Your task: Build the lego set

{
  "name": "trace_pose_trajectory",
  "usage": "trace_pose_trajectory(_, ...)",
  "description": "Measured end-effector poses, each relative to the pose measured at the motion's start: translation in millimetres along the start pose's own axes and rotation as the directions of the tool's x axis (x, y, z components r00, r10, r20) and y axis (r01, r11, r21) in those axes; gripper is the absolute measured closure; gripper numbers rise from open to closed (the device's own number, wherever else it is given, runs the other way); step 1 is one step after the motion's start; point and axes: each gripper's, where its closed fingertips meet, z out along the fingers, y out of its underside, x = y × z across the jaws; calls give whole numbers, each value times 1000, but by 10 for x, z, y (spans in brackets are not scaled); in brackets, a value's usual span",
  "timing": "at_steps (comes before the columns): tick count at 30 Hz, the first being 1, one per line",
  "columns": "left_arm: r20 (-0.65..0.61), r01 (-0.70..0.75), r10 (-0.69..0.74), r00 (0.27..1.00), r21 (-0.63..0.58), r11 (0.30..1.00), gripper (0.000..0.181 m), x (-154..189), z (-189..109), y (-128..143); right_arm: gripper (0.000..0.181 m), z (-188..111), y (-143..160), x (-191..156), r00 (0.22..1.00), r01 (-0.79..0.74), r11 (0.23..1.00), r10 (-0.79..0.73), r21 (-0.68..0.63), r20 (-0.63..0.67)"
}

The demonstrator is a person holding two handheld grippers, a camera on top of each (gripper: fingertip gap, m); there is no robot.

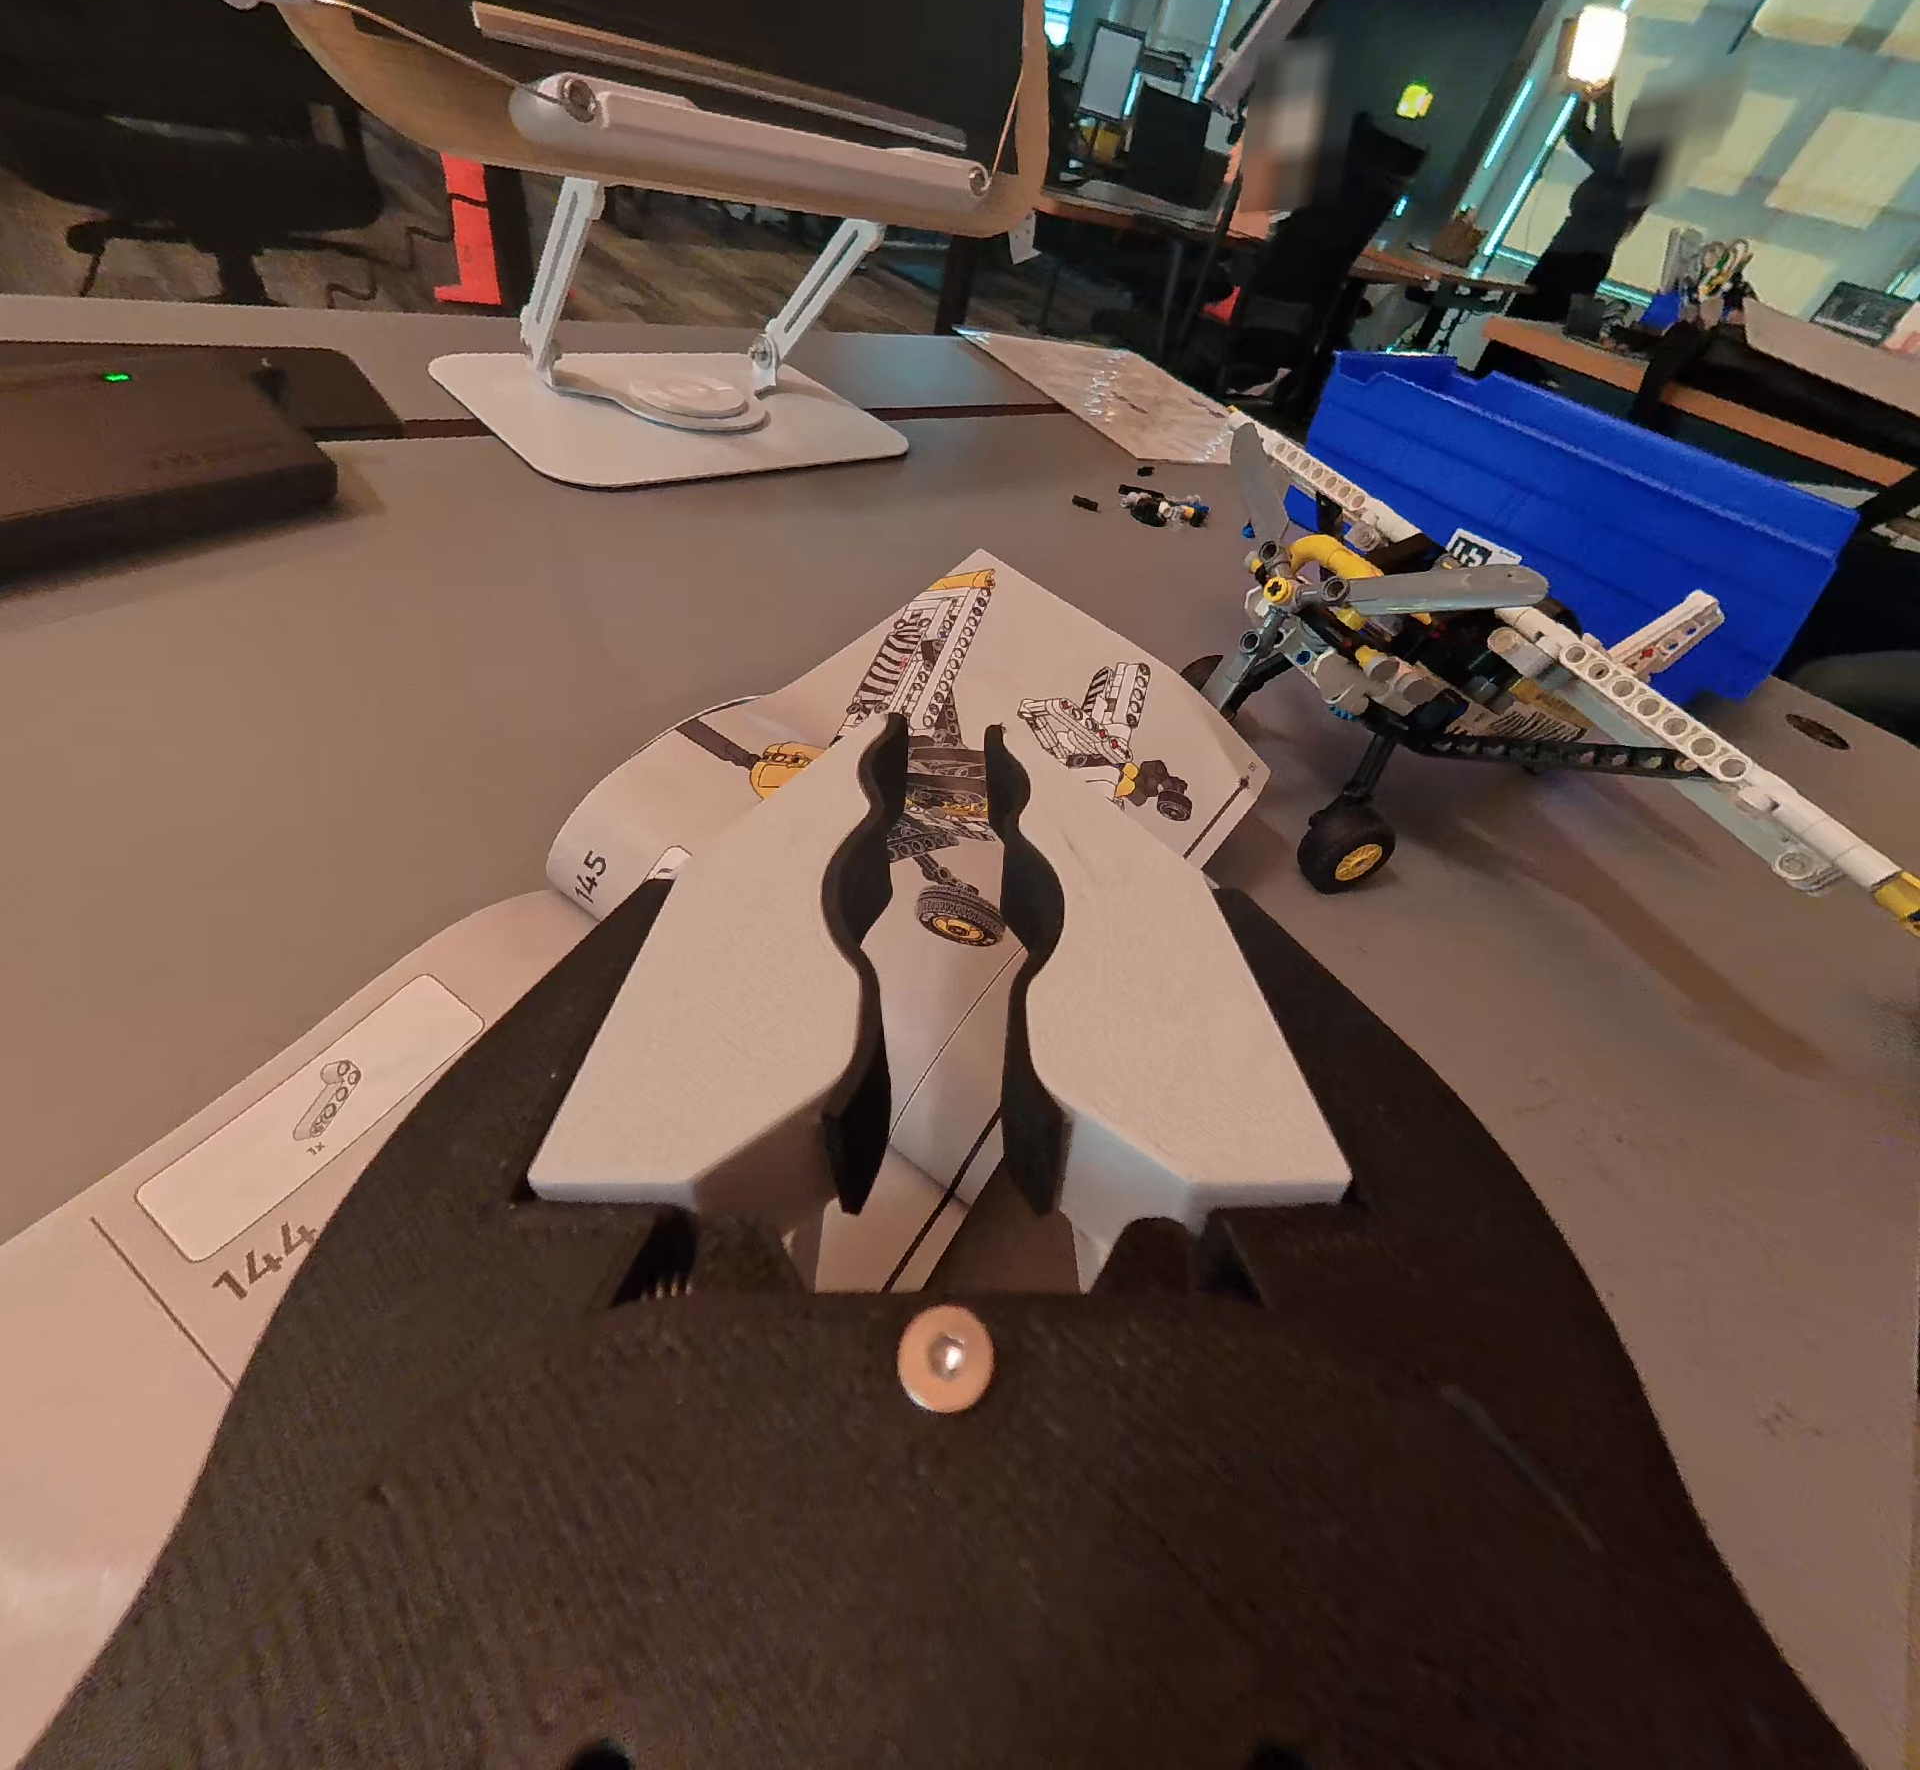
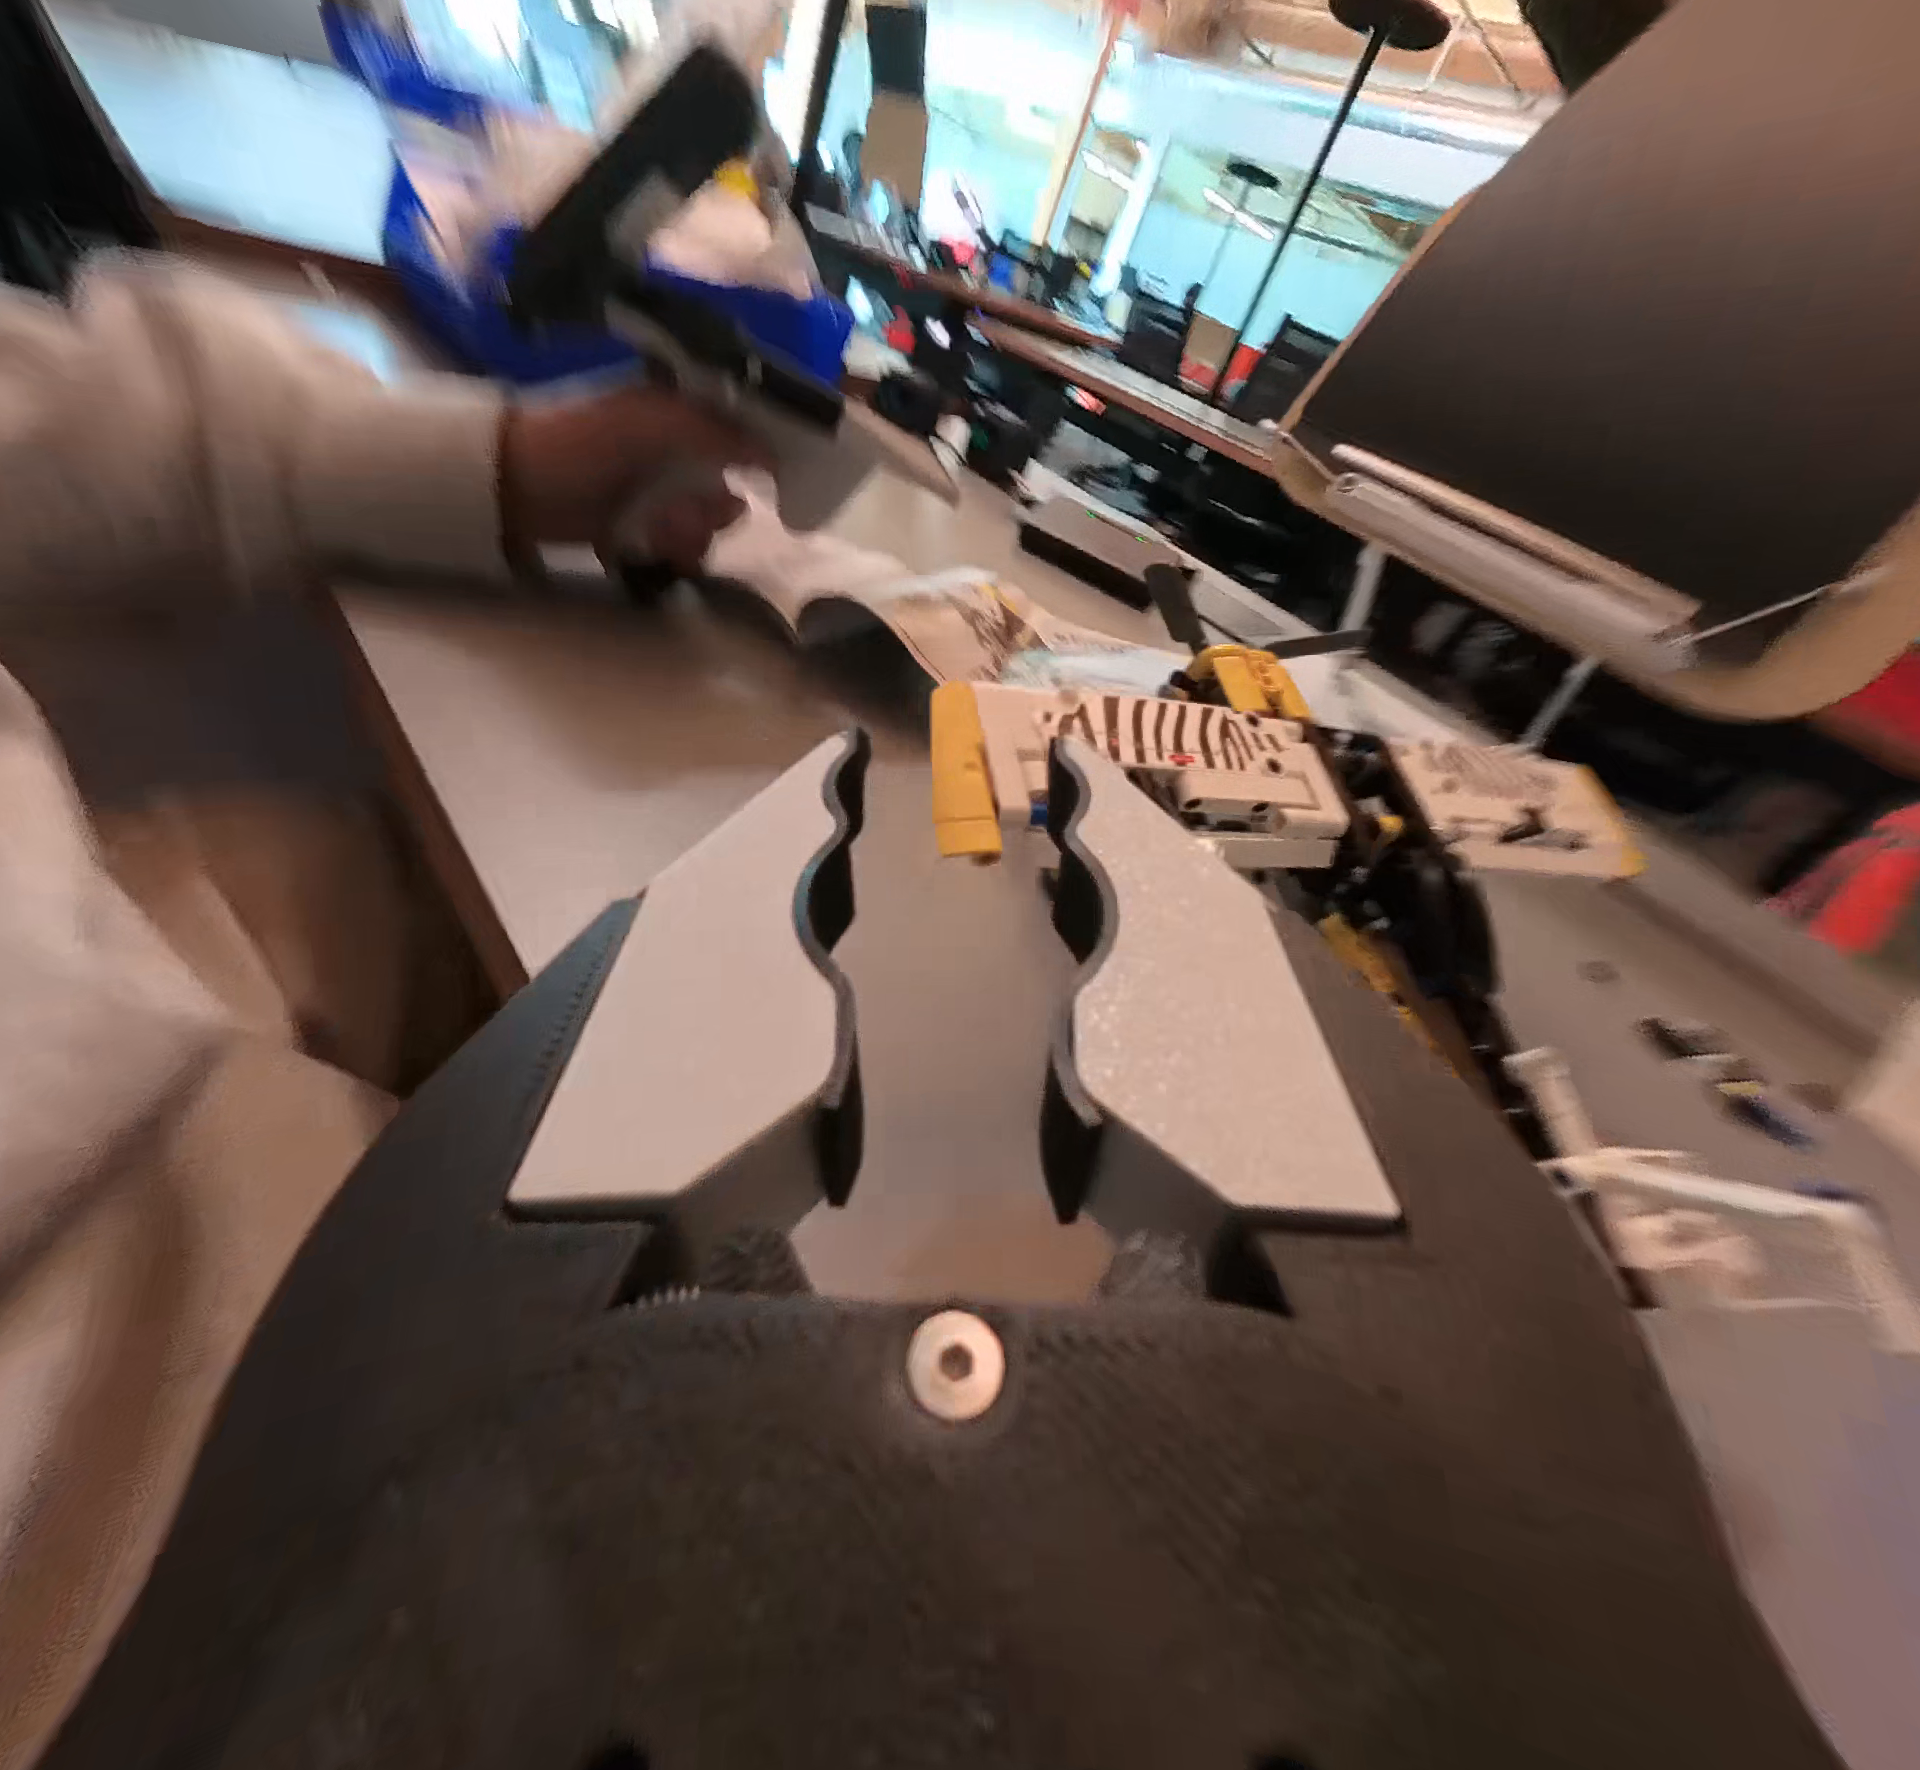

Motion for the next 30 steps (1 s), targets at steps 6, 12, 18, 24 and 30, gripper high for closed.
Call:
trace_pose_trajectory(6,0,6,-6,1000,0,1000,170,-7,-1,1,157,74,185,-82,955,284,943,-295,-174,-39)
trace_pose_trajectory(12,1,9,-9,1000,2,1000,170,-11,-4,-2,181,90,163,-72,889,419,881,-447,-219,-99)
trace_pose_trajectory(18,1,15,-15,1000,1,1000,169,-17,-3,-1,167,91,176,-54,922,359,915,-379,-186,-82)
trace_pose_trajectory(24,2,23,-23,1000,1,1000,169,-27,-4,0,172,86,249,70,891,388,885,-432,-258,-140)
trace_pose_trajectory(30,1,21,-21,1000,2,1000,169,-24,-7,-2,174,-42,124,218,883,369,903,-414,-220,-220)
